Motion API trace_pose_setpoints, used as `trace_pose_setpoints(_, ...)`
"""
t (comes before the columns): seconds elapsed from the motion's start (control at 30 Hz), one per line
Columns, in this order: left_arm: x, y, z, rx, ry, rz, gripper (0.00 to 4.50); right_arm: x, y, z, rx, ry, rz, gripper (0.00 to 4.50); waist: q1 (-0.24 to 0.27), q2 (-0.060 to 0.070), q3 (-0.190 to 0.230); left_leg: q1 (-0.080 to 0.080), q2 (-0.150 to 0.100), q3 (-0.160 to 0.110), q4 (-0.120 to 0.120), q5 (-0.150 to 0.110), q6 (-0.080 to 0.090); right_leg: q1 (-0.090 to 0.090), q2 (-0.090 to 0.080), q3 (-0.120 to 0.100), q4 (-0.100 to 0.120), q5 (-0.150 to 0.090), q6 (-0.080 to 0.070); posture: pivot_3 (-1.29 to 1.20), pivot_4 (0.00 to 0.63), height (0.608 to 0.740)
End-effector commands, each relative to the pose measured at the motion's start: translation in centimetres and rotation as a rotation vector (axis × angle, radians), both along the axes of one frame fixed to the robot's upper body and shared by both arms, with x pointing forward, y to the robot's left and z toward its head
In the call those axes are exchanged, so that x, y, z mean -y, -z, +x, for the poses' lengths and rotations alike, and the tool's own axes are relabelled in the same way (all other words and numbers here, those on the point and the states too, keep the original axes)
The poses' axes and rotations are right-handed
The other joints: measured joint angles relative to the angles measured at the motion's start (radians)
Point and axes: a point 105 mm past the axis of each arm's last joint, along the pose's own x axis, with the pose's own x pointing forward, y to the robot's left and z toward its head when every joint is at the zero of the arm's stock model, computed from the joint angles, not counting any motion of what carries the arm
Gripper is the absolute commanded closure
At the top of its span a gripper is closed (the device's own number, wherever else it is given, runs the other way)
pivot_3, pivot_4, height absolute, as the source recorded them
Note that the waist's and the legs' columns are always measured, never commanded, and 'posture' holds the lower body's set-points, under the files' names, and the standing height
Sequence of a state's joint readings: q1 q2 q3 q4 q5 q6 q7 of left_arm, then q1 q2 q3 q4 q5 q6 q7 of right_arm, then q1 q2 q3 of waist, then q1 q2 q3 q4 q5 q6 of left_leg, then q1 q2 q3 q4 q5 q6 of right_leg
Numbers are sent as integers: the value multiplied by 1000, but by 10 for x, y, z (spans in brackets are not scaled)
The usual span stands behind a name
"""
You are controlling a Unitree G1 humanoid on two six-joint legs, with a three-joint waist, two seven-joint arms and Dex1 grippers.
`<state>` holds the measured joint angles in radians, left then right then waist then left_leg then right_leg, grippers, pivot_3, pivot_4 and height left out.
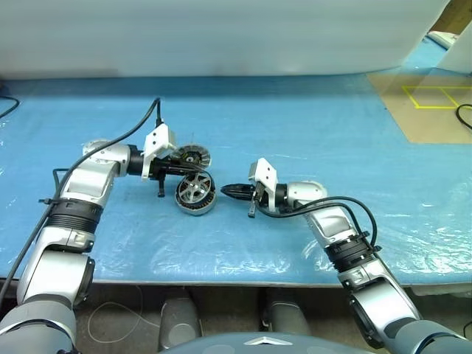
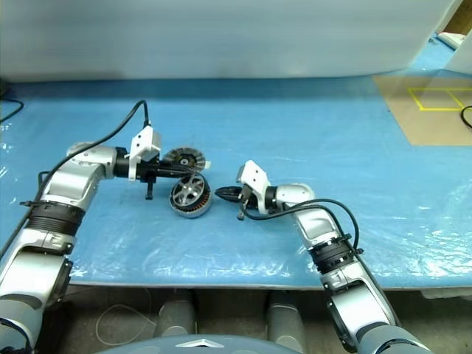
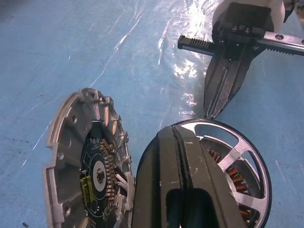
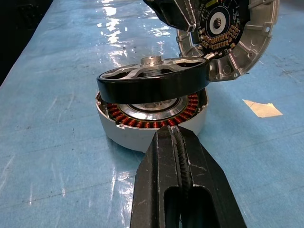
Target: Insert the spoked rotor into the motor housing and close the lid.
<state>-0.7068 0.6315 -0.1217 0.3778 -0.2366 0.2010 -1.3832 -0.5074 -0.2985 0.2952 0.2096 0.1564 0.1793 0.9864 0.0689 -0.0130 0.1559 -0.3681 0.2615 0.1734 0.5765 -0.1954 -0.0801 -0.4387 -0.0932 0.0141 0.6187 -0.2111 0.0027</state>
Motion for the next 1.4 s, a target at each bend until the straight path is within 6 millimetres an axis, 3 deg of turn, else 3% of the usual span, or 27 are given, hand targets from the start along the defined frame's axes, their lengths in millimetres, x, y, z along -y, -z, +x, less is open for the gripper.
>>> trace_pose_setpoints(0.03,-9,-13,-3,21,13,-1,3890,-1,-10,1,48,-7,16,4500,0,0,0,0,0,0,0,0,0,0,0,0,0,0,0,0,150,740)
trace_pose_setpoints(0.23,-19,-15,-4,25,2,51,1896,-1,-9,1,45,-9,14,4500,0,0,0,0,0,0,0,0,0,0,0,0,0,0,0,0,150,740)
trace_pose_setpoints(0.47,-27,-11,-10,-10,-11,48,1896,-1,-7,1,40,-11,11,4500,0,0,0,0,0,0,0,0,0,0,0,0,0,0,0,0,150,740)
trace_pose_setpoints(1.4,-10,11,-8,-55,16,73,1896,-1,-5,-1,39,1,10,4500,0,0,0,0,0,0,0,0,0,0,0,0,0,0,0,0,150,740)
